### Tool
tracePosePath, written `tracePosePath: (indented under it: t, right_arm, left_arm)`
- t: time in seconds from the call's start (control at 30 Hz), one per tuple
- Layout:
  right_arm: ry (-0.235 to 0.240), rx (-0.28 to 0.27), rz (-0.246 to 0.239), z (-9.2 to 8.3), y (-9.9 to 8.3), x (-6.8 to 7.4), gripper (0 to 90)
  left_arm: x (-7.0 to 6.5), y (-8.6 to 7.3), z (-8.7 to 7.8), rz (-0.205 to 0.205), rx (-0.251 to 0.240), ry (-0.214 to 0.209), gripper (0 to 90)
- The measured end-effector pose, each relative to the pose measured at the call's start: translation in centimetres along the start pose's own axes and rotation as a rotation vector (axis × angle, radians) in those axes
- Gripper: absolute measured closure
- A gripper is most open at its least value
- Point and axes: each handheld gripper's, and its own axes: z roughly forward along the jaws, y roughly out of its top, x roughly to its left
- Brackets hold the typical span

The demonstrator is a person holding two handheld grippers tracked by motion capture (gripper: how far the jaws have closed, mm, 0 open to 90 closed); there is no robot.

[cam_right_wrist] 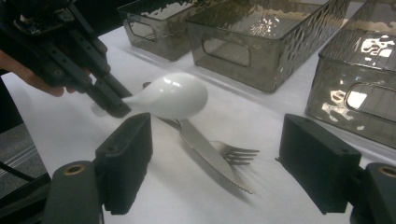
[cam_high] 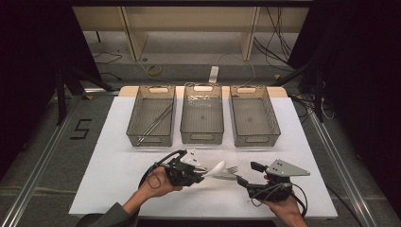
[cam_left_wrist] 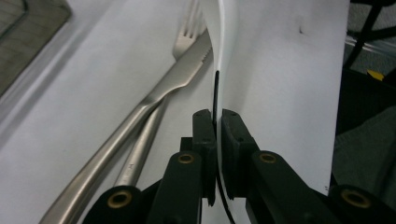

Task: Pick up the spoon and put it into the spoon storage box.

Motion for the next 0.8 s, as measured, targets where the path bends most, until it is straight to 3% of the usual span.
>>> tracePosePath:
  t: [0.33,0.5,0.8]
  right_arm:
    - [-0.003,0.003,-0.001,0.1,-0.1,-0.1,26.5]
    - [-0.003,0.008,0.003,0.2,-0.1,-0.1,26.5]
    - [0.0,0.01,0.004,0.2,-0.1,-0.1,26.5]
  left_arm:
    - [1.5,0.2,-1.8,-0.08,-0.081,0.058,85.1]
    - [3.1,0.6,-3.2,-0.121,-0.133,0.094,85.1]
    - [6.0,2.2,-4.8,-0.182,-0.182,0.162,85.1]
